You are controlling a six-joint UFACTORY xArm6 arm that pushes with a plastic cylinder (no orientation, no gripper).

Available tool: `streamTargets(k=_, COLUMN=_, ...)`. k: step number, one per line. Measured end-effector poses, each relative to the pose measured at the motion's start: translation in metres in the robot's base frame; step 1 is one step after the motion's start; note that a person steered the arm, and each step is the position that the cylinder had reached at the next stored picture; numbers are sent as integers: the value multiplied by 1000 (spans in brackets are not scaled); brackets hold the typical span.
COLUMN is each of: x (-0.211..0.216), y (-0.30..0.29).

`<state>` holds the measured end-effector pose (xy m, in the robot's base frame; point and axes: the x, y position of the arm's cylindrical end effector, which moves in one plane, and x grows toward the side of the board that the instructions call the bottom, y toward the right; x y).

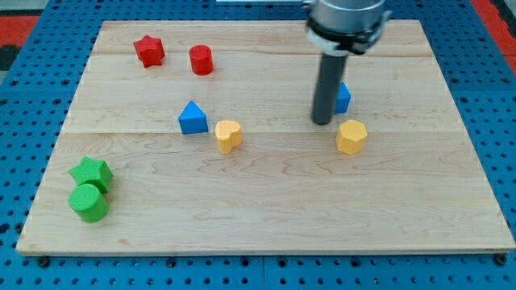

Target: Slide the yellow hexagon to the center

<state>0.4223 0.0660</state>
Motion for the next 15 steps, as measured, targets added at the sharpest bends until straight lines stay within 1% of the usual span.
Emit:
streamTargets(k=1, x=-31, y=-16)
streamTargets(k=2, x=-42, y=45)
streamTargets(k=3, x=-33, y=116)
streamTargets(k=4, x=15, y=104)
streamTargets(k=5, x=65, y=127)
streamTargets(k=6, x=73, y=64)
streamTargets(k=7, x=73, y=34)
streamTargets(k=8, x=71, y=96)
streamTargets(k=9, x=46, y=105)
streamTargets(k=10, x=41, y=41)
streamTargets(k=11, x=41, y=-47)
streamTargets(k=12, x=51, y=-41)
streamTargets(k=13, x=74, y=-19)
streamTargets(k=14, x=42, y=-26)
streamTargets(k=15, x=21, y=-71)
